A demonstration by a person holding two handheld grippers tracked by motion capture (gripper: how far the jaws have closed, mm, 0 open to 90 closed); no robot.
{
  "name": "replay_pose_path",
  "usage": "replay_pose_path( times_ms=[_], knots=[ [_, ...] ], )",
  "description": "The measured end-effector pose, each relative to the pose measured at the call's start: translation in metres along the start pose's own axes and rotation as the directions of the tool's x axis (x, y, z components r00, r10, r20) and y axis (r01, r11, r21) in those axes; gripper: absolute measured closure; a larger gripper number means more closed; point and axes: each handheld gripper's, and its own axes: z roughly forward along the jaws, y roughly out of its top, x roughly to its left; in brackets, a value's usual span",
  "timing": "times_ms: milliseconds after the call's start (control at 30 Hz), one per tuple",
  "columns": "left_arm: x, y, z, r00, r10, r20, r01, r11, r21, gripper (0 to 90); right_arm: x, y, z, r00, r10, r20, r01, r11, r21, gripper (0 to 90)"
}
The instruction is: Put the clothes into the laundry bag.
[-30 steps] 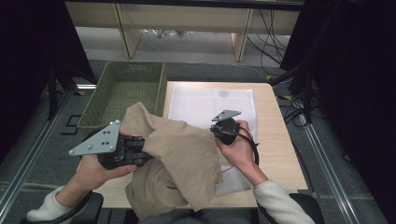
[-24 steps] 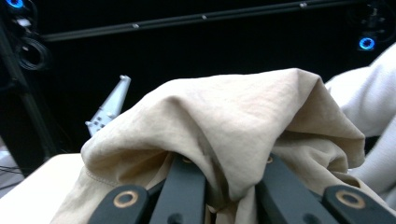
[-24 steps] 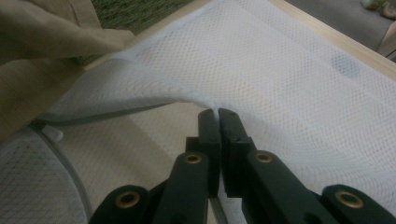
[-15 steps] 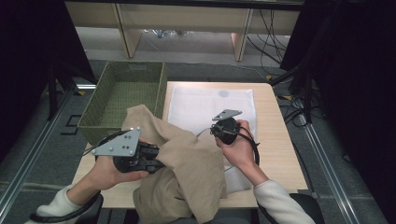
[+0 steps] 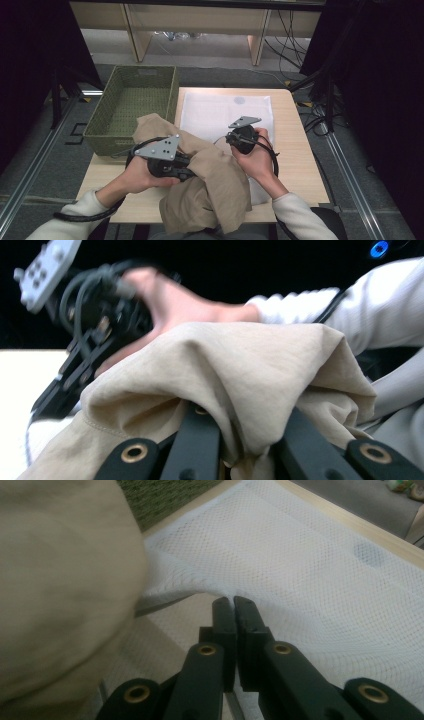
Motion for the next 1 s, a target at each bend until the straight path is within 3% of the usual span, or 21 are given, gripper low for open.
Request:
replay_pose_path(
  times_ms=[167,233,267,333,500,533,600,633,667,733,767,800,867,900,933,967,1000],
  knots=[
    [0.014,-0.007,0.010,0.9975,-0.030,-0.065,0.033,0.9985,0.045,87.8,0.002,0.000,-0.001,0.9996,0.027,-0.001,-0.027,1.000,0.002,89.9],
    [0.020,-0.009,0.013,0.9936,-0.040,-0.105,0.047,0.9969,0.063,87.7,0.002,0.000,-0.001,0.9997,0.023,-0.001,-0.023,1.000,0.001,89.8],
    [0.023,-0.010,0.015,0.9915,-0.026,-0.127,0.037,0.9961,0.081,87.7,0.002,0.001,-0.002,0.9997,0.022,-0.002,-0.022,1.000,0.000,89.9],
    [0.029,-0.013,0.019,0.9849,-0.041,-0.168,0.059,0.9933,0.100,87.7,0.001,0.001,-0.002,0.9999,-0.010,-0.006,0.010,1.000,-0.006,89.9],
    [0.042,-0.021,0.033,0.9629,-0.015,-0.269,0.066,0.9813,0.181,87.6,0.005,0.002,-0.004,0.9998,0.014,-0.012,-0.014,1.000,-0.004,89.9],
    [0.044,-0.023,0.036,0.9564,-0.036,-0.290,0.093,0.9782,0.186,87.6,0.004,0.003,-0.004,1.0000,0.002,-0.008,-0.002,1.000,-0.008,89.9],
    [0.050,-0.026,0.041,0.9483,-0.035,-0.315,0.105,0.9724,0.208,87.5,0.004,0.003,-0.005,0.9998,-0.016,-0.013,0.016,1.000,-0.012,89.9],
    [0.053,-0.028,0.044,0.9521,-0.021,-0.305,0.096,0.9679,0.232,87.5,0.005,0.003,-0.006,0.9999,-0.003,-0.016,0.002,1.000,-0.014,90.0],
    [0.055,-0.030,0.047,0.9413,-0.018,-0.337,0.102,0.9663,0.236,87.4,0.005,0.004,-0.006,0.9999,-0.004,-0.013,0.004,1.000,-0.015,90.0],
    [0.061,-0.034,0.051,0.9370,-0.002,-0.349,0.103,0.9574,0.270,87.3,0.004,0.004,-0.008,0.9999,-0.001,-0.016,0.001,1.000,-0.020,90.0],
    [0.062,-0.037,0.053,0.9305,-0.027,-0.365,0.134,0.9540,0.268,87.3,0.004,0.005,-0.009,0.9998,-0.004,-0.018,0.003,1.000,-0.025,90.0],
    [0.064,-0.039,0.055,0.9288,-0.035,-0.369,0.147,0.9485,0.281,87.2,0.005,0.005,-0.009,0.9997,0.013,-0.021,-0.014,1.000,-0.022,90.0],
    [0.065,-0.041,0.057,0.9287,-0.036,-0.369,0.149,0.9481,0.281,87.2,0.004,0.004,-0.008,0.9997,0.001,-0.023,-0.002,1.000,-0.013,90.0],
    [0.064,-0.041,0.057,0.9324,-0.021,-0.361,0.129,0.9518,0.278,87.3,0.004,0.003,-0.007,0.9996,0.021,-0.021,-0.021,1.000,-0.004,90.0],
    [0.062,-0.040,0.057,0.9318,-0.003,-0.363,0.116,0.9500,0.290,87.3,0.003,0.002,-0.005,0.9996,0.020,-0.018,-0.020,1.000,-0.004,90.0],
    [0.061,-0.040,0.057,0.9368,0.002,-0.350,0.105,0.9518,0.288,87.3,0.003,0.001,-0.004,0.9994,0.034,-0.011,-0.034,0.999,0.005,90.0],
    [0.060,-0.040,0.056,0.9375,0.001,-0.348,0.108,0.9501,0.293,87.3,0.001,0.000,-0.005,0.9998,0.018,-0.014,-0.018,1.000,0.009,90.0]
  ],
)
